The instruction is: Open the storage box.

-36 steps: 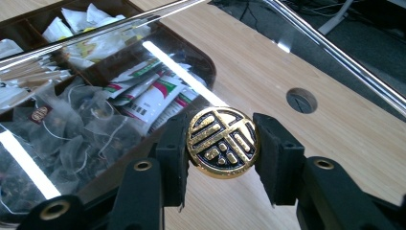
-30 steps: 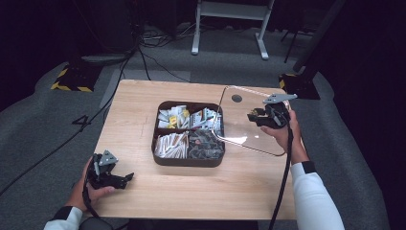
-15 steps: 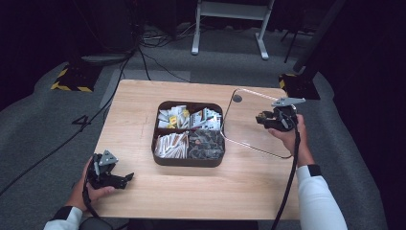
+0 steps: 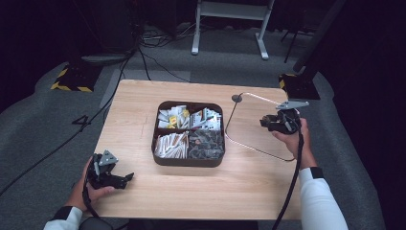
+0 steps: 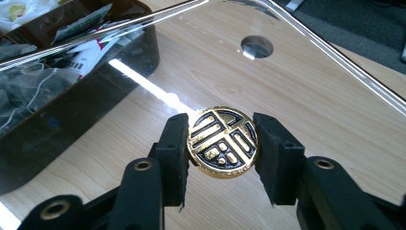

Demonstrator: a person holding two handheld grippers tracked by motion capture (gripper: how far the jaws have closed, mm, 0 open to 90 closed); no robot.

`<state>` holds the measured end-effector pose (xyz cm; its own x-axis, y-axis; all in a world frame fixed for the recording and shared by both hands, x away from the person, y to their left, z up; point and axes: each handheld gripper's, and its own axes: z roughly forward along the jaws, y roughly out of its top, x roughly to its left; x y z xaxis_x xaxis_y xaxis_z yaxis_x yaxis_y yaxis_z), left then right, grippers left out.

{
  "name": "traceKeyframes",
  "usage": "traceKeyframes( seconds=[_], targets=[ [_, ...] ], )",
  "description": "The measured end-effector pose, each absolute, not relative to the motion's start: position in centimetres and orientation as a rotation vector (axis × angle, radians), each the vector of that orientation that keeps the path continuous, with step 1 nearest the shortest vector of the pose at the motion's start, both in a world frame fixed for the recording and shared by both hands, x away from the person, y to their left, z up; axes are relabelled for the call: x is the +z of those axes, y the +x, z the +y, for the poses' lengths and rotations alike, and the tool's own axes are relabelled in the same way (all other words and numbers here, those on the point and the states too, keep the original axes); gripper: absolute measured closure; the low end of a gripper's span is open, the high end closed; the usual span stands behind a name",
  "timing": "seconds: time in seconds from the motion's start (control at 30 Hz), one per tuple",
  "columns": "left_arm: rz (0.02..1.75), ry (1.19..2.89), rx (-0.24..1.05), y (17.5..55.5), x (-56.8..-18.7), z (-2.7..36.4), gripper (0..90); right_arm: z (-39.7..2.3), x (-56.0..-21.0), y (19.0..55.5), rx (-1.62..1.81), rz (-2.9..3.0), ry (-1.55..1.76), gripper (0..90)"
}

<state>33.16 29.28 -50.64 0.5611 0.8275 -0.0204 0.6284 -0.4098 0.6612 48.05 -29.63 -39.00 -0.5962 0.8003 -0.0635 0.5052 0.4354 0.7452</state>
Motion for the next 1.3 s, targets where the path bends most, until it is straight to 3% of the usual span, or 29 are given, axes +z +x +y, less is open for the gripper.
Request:
traceKeyframes(
  seconds=[1.3],
  targets=[
    [1.162,2.171,0.414,33.2,-50.6,29.3,0.4,-30.8,-46.4,48.6,0.841,2.375,1.226,58.5]
  ],
)
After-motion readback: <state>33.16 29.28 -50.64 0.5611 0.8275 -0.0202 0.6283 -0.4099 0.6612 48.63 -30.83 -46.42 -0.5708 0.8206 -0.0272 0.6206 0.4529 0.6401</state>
